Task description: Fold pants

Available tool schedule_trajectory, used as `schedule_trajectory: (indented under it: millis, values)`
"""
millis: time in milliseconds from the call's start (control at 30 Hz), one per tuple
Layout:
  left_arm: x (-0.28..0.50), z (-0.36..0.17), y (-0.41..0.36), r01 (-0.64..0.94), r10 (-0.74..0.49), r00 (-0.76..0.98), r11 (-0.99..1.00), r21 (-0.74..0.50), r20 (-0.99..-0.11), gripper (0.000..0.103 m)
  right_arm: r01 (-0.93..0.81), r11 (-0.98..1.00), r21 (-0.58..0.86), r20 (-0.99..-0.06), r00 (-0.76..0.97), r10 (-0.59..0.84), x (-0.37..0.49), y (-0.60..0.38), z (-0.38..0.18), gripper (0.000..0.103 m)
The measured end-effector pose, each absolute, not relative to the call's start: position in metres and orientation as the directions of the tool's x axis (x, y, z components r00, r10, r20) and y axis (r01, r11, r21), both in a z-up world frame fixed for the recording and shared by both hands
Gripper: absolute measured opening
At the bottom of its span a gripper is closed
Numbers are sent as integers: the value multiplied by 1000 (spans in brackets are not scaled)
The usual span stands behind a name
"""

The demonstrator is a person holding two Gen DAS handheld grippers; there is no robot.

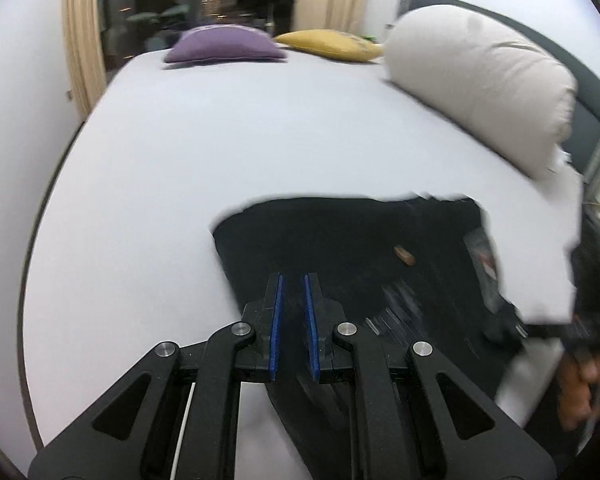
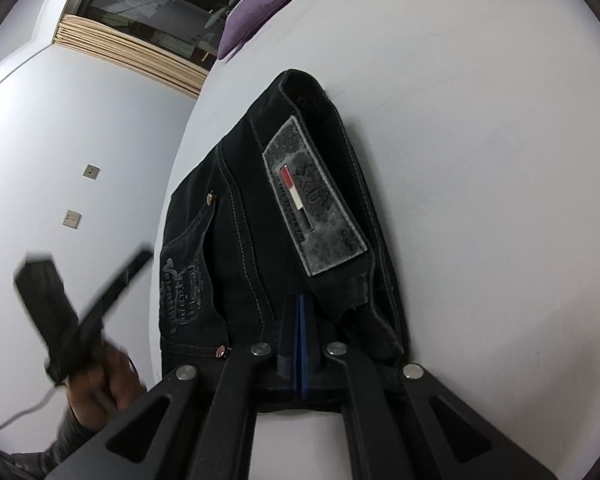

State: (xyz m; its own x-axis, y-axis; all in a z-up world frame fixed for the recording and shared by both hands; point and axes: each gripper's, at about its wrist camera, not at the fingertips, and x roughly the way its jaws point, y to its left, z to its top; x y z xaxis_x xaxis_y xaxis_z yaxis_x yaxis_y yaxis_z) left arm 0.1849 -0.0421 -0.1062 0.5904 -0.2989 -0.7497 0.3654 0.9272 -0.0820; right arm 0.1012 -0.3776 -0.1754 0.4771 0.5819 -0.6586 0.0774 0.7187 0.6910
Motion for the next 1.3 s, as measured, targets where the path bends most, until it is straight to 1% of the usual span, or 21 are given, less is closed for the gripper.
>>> schedule_trajectory:
  millis: [100,167,267,333,367,400,467,533,567,633,667,700,800,833,933,1000,1067,1133,1200,1267,1300]
  values:
    - [188,-127,-54,367,-258,553,929,-47,-792,11,78,720,689,-656,491,574,99,-374,-174,0]
    - [161,-132,-59,397,-257,589,918,-2,-766,11,68,716,695,-642,507,575,94,-375,-173,0]
    - [117,-139,-67,470,-311,572,883,-8,-759,11,41,725,688,-631,528,569,85,-376,-168,2]
    - [84,-143,-78,533,-308,598,842,79,-740,12,-2,719,695,-609,529,591,80,-375,-157,19]
    - [73,-142,-81,548,-304,616,828,118,-727,12,-18,713,701,-598,530,601,77,-375,-152,40]
    - [65,-139,-83,560,-309,624,817,135,-718,12,-31,717,696,-591,542,598,73,-376,-142,65]
    - [62,-126,-72,578,-359,597,813,74,-718,12,-44,734,677,-568,604,560,65,-385,-123,85]
    - [69,-111,-51,526,-370,622,851,17,-690,12,-62,702,710,-511,640,573,63,-401,-110,85]
    - [79,-102,-37,481,-374,638,876,-31,-673,15,-50,685,727,-497,651,574,66,-411,-108,85]
    - [109,-96,-14,387,-370,634,912,-136,-679,49,0,688,726,-529,639,559,79,-424,-112,85]
    - [118,-97,-7,347,-365,627,922,-173,-688,91,11,683,731,-540,622,567,87,-427,-117,85]
    - [127,-100,2,309,-374,627,924,-223,-683,96,22,670,742,-547,598,586,97,-429,-125,85]
    - [155,-111,13,269,-395,557,918,-292,-731,95,69,644,762,-569,547,614,120,-431,-147,81]
    - [169,-120,12,261,-420,513,907,-330,-749,95,77,625,777,-562,532,634,127,-430,-155,80]
    - [194,-141,4,229,-434,434,901,-369,-790,95,103,588,802,-555,493,671,147,-423,-179,75]
    - [202,-152,-4,222,-440,389,897,-381,-809,94,92,572,815,-537,491,686,155,-420,-180,71]
    - [205,-157,-19,252,-417,367,905,-342,-832,93,82,577,812,-542,473,695,164,-414,-178,71]
    - [206,-159,-33,289,-399,353,907,-307,-846,81,51,612,789,-569,435,698,174,-400,-176,71]
    - [207,-159,-42,306,-401,342,903,-303,-850,63,34,639,768,-592,416,690,181,-393,-174,72]
    - [211,-159,-48,302,-376,338,912,-279,-863,60,33,647,762,-601,409,687,184,-390,-174,70]
    - [211,-159,-49,298,-372,338,914,-276,-865,57,39,655,755,-610,407,680,185,-390,-174,63]
